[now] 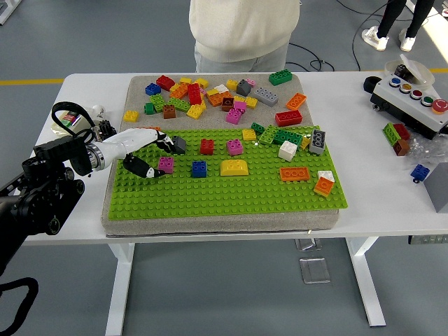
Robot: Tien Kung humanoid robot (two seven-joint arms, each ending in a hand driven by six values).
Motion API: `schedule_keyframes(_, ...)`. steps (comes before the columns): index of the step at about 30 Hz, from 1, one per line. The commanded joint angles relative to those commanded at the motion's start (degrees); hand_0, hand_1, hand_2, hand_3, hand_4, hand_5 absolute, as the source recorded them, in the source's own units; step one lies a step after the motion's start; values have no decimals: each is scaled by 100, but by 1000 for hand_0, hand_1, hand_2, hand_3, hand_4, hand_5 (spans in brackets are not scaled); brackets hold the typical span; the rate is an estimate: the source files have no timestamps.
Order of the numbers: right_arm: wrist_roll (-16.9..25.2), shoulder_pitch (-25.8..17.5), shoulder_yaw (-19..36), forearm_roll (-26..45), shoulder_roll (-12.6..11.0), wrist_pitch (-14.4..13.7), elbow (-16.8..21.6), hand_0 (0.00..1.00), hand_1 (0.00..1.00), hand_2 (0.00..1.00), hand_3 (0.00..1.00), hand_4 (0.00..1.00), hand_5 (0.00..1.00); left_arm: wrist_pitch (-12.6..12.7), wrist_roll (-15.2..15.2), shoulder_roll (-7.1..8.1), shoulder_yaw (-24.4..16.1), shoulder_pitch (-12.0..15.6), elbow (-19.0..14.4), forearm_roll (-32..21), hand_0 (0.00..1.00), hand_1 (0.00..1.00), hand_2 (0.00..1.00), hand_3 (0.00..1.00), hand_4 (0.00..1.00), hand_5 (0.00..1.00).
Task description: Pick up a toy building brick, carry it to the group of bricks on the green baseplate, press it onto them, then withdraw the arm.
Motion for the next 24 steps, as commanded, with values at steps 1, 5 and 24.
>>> schedule_keyframes(1, -2, -1, -1, 0, 0, 0, 0, 728, 657, 703, 571, 908, 498, 4, 2, -5, -1, 1, 7, 0, 789, 746, 714, 711, 822, 132)
schedule_keyframes(5, -6, 6, -2, 4, -3, 7, 0, 728, 657, 703, 571, 908, 498, 34, 22, -39, -10, 0, 42, 0, 789, 746, 714, 711, 822, 132)
schedule_keyframes(24, -8, 8, -6, 25, 2, -15, 0, 728, 657, 703, 571, 908, 498, 249, 36, -90, -7, 12, 187, 0, 771, 726, 644, 640, 684, 57)
